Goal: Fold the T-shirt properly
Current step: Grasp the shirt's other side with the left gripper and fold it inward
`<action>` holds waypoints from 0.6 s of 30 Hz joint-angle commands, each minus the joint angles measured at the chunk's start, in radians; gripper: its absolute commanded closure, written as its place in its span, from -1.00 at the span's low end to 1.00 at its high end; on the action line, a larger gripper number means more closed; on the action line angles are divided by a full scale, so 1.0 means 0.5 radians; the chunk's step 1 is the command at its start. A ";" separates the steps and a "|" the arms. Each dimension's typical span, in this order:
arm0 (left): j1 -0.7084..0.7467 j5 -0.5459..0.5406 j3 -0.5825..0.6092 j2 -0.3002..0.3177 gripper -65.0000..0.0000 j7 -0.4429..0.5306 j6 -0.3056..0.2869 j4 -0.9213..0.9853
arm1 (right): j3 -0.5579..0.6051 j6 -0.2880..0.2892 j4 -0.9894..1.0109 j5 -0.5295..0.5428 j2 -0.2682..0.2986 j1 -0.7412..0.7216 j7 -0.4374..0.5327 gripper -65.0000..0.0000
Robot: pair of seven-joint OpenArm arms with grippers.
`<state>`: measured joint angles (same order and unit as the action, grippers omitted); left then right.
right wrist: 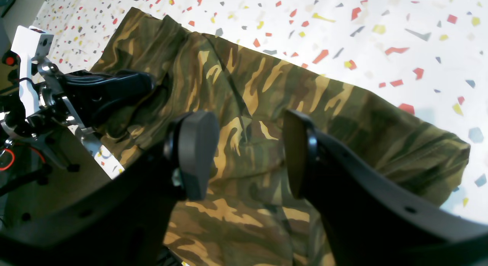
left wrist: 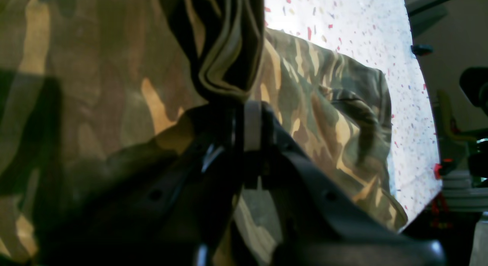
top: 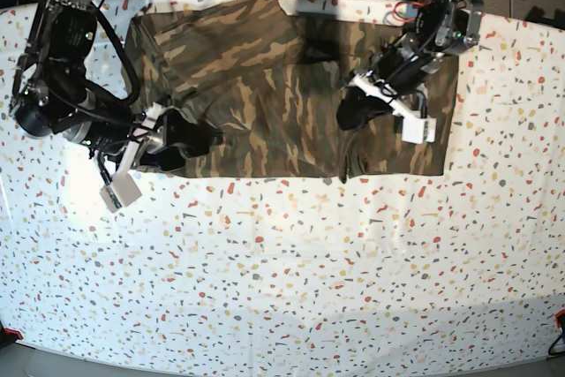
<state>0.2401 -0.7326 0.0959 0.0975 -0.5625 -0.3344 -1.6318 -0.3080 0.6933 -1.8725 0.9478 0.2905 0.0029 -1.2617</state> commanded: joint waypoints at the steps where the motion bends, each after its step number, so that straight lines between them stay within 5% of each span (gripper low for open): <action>1: -0.028 -0.031 0.021 -0.001 1.00 0.036 -0.017 -0.039 | -0.010 0.010 -0.034 0.043 0.017 -0.032 0.029 0.05; 10: -0.055 -0.040 0.158 -0.001 1.00 0.027 -0.018 -0.039 | -0.010 0.010 -0.034 0.043 0.016 -0.032 0.030 0.05; 14: -0.056 -0.154 0.158 -0.001 0.14 0.027 -0.143 -0.039 | -0.010 0.010 -0.034 0.043 0.016 -0.033 0.031 0.05; 18: -0.056 -0.361 0.158 -0.001 0.02 0.021 -0.404 -0.040 | -0.010 0.010 -0.034 0.043 0.017 -0.032 0.031 0.05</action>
<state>0.2234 -0.8978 0.1768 0.0986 -0.5671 -0.5274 -1.6321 -0.3080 0.6933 -1.8725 0.9482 0.2905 0.0029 -1.2617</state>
